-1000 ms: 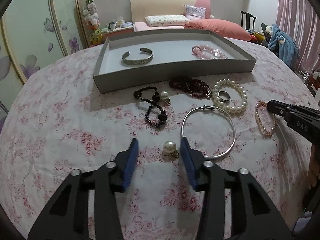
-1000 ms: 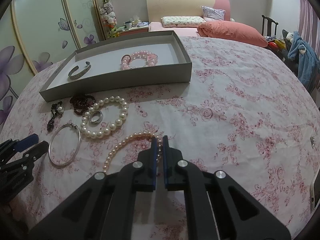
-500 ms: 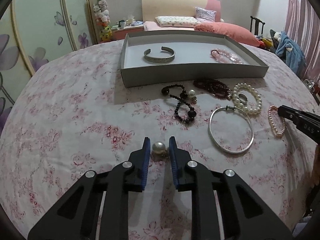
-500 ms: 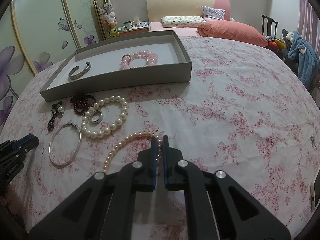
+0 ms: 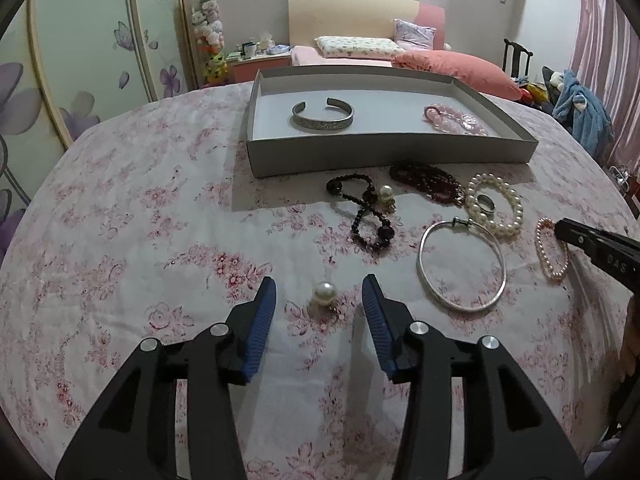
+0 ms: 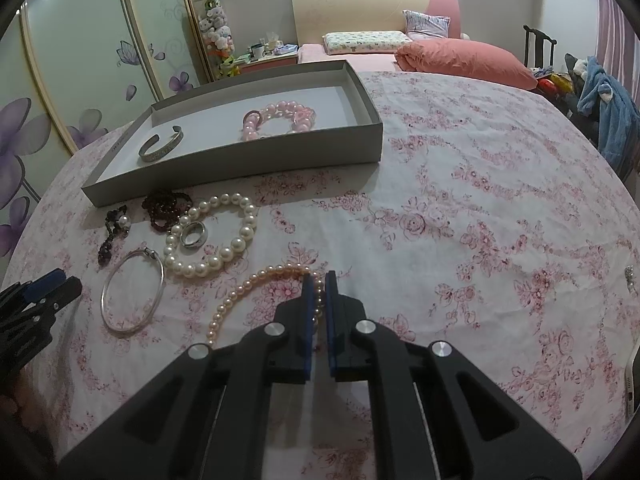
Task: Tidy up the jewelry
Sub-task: 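Grasp the pearl earring with the left gripper while the right gripper grasps the pink pearl strand, then carry the pearl earring and pink pearl strand into the tray and release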
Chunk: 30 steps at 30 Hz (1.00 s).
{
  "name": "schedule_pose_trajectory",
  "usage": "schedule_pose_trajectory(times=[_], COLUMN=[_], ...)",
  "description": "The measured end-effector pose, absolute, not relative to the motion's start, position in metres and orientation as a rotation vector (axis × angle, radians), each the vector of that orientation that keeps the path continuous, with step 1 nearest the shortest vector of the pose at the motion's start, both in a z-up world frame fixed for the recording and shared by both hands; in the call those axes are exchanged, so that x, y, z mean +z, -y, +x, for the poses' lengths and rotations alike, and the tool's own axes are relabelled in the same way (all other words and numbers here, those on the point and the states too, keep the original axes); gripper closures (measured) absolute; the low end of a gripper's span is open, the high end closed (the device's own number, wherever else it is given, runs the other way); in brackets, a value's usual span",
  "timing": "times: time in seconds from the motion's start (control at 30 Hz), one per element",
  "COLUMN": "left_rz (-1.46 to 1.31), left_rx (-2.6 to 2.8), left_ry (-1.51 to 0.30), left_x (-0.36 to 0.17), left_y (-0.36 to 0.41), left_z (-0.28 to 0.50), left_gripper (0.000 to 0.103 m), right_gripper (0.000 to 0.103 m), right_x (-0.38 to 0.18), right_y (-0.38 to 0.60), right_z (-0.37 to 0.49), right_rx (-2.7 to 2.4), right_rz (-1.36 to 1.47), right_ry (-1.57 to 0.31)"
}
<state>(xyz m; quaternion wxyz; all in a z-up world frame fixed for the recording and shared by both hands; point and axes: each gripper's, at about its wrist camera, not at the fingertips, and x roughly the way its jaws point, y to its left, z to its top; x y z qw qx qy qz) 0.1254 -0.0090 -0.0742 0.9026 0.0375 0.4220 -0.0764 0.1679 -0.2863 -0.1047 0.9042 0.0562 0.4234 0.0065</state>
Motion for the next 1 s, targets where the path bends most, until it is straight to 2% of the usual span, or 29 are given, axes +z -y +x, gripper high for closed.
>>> schedule_pose_trajectory(times=[0.27, 0.57, 1.0], left_rz=[0.078, 0.055, 0.057], left_rx=[-0.141, -0.133, -0.114], left_ry=[-0.882, -0.878, -0.765], left_x=[-0.076, -0.076, -0.058], left_y=[0.008, 0.000, 0.003], left_z=[0.129, 0.125, 0.113], left_gripper=[0.088, 0.089, 0.089], right_gripper=[0.096, 0.097, 0.097], right_x=[-0.105, -0.100, -0.060], right_y=[0.286, 0.290, 0.271], right_z=[0.167, 0.161, 0.136], right_rx=[0.010, 0.025, 0.147], right_rz=[0.111, 0.172, 0.234], right_ry=[-0.876, -0.851, -0.680])
